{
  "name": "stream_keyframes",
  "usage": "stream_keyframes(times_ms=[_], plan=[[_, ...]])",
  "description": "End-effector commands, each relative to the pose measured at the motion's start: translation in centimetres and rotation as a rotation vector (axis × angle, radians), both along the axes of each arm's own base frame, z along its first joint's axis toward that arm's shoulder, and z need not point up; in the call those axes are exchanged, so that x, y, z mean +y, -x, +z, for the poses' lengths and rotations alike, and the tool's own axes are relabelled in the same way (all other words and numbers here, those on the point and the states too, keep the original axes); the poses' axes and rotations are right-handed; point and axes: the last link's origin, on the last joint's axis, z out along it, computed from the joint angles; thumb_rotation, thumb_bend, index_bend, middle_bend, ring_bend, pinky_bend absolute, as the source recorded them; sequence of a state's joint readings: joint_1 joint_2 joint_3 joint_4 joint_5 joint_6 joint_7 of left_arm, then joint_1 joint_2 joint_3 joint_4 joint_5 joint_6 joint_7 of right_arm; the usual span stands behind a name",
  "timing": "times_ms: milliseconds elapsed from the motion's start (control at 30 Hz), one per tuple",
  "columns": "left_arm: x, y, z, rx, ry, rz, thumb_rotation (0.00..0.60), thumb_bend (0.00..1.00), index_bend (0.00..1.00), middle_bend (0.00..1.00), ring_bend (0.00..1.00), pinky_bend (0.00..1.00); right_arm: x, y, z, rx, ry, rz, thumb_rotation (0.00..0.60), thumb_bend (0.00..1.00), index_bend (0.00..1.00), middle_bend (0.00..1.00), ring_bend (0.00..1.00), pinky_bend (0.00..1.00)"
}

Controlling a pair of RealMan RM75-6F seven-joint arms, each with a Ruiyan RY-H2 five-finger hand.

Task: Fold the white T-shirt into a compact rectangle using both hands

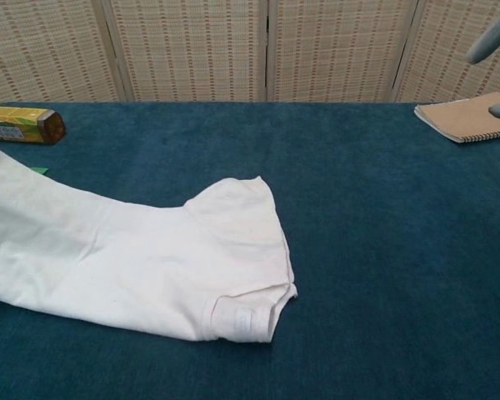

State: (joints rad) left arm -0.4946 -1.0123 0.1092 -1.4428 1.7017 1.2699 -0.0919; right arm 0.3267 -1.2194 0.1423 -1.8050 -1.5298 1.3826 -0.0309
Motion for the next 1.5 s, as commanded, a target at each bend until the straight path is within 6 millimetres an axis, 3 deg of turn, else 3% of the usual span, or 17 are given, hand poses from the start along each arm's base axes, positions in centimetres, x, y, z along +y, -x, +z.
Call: stream_keyframes(times_ms=[33, 633, 1033, 1500], plan=[[0.6, -2.4, -2.0, -0.019, 0.046, -0.018, 0.6, 0.51, 0.66, 0.23, 0.09, 0.0, 0.1, 0.1, 0.3, 0.001, 0.009, -0.004, 0.6, 0.2, 0.38, 0.29, 0.14, 0.0], [1.9, -11.3, -10.2, -0.016, 0.189, 0.026, 0.6, 0.51, 0.65, 0.23, 0.09, 0.0, 0.5, 1.6, 2.0, -0.005, 0.047, -0.035, 0.6, 0.2, 0.38, 0.29, 0.14, 0.0], [1.8, -16.6, -13.4, -0.025, 0.23, -0.04, 0.6, 0.52, 0.65, 0.23, 0.09, 0.0, 0.6, 2.5, 3.0, -0.006, 0.068, -0.054, 0.6, 0.2, 0.38, 0.29, 0.14, 0.0], [2.6, -20.5, -17.2, -0.01, 0.261, -0.068, 0.6, 0.52, 0.65, 0.23, 0.08, 0.0, 1.1, 3.1, 4.0, -0.007, 0.09, -0.071, 0.6, 0.2, 0.38, 0.29, 0.14, 0.0]])
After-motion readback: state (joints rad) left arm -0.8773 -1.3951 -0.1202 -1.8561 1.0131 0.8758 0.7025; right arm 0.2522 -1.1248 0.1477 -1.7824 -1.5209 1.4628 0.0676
